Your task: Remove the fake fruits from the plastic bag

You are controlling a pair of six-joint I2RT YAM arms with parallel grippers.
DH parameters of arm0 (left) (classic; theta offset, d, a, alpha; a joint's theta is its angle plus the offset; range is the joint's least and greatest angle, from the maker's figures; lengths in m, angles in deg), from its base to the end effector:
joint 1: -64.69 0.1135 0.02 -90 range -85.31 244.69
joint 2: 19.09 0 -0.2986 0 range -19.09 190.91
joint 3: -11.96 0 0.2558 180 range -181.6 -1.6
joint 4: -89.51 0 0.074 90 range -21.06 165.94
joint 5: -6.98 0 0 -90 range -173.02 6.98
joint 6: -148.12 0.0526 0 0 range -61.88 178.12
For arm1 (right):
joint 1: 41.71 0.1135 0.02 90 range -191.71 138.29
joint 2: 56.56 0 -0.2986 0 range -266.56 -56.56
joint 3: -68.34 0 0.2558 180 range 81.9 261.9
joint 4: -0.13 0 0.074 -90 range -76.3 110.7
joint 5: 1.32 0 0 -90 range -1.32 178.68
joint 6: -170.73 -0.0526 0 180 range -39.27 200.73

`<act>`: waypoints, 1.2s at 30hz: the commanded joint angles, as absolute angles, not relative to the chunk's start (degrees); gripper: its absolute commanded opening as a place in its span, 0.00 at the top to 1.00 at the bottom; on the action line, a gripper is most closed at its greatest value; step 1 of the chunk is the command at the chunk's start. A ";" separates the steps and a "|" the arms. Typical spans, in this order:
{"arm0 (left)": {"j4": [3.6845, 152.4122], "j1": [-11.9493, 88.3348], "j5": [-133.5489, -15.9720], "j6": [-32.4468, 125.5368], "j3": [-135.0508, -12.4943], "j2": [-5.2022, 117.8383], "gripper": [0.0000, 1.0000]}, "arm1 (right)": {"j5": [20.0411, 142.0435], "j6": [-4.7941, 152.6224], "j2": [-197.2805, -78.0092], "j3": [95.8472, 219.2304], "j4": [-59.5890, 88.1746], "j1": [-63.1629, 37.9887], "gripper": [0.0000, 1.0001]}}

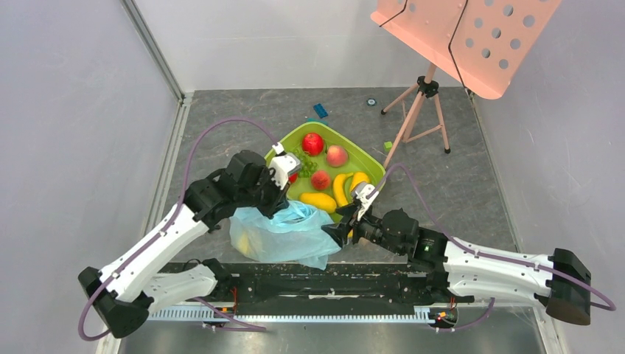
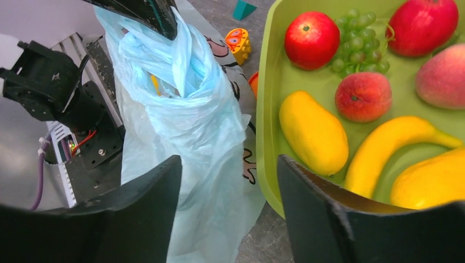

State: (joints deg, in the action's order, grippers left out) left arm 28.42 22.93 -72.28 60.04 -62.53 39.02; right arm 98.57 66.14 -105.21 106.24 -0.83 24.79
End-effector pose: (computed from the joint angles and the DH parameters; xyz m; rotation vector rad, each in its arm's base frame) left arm 0.1404 -0.1385 0.3508 0.9811 2.1947 -0.5537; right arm 0.0872 0.1780 0.2685 -0.6768 1.6933 0.8761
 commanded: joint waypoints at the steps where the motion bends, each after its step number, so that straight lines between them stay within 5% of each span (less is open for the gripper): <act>1: 33.11 22.68 -72.32 56.28 -60.95 32.79 0.98 | 94.75 74.12 -105.33 113.78 0.80 24.64 0.30; 11: 40.21 22.68 -69.73 53.34 -57.50 23.55 0.98 | 88.86 83.47 -113.33 126.27 7.64 22.96 0.15; 20: 45.47 22.68 -82.68 43.00 -54.41 16.09 0.98 | 76.99 91.21 -119.33 131.86 11.15 19.33 0.16; 36: 51.43 22.68 -85.61 35.63 -46.96 6.59 0.98 | 61.09 94.58 -132.17 140.54 9.67 17.92 0.14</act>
State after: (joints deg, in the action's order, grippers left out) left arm 47.65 22.83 -84.45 38.42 -47.21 7.94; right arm 65.46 93.68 -129.31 135.55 11.57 18.05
